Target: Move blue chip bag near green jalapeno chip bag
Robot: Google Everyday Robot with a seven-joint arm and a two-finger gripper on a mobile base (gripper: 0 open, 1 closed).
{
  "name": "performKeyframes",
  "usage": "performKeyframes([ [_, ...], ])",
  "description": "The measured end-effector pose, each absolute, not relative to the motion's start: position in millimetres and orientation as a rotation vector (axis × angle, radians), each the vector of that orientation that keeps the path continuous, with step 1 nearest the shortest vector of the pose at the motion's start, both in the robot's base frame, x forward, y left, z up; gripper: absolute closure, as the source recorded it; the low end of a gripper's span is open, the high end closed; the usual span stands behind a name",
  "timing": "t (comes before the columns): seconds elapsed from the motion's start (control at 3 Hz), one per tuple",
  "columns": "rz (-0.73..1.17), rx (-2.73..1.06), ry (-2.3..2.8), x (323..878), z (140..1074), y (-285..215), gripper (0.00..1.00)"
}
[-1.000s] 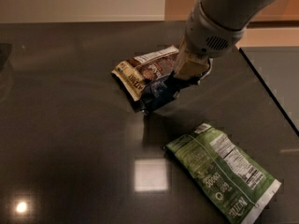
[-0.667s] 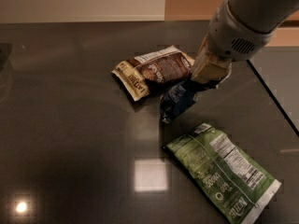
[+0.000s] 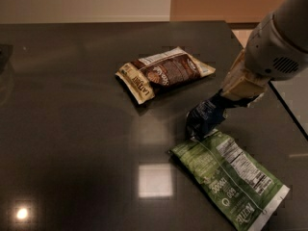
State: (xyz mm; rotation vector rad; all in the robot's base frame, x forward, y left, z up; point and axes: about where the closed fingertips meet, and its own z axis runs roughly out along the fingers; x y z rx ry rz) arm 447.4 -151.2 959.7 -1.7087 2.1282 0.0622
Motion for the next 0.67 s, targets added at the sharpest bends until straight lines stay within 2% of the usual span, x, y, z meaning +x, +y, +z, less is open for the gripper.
performKeyframes([
  [0.67, 0.076, -1.661, 2.195, 428, 941, -181, 0.36],
])
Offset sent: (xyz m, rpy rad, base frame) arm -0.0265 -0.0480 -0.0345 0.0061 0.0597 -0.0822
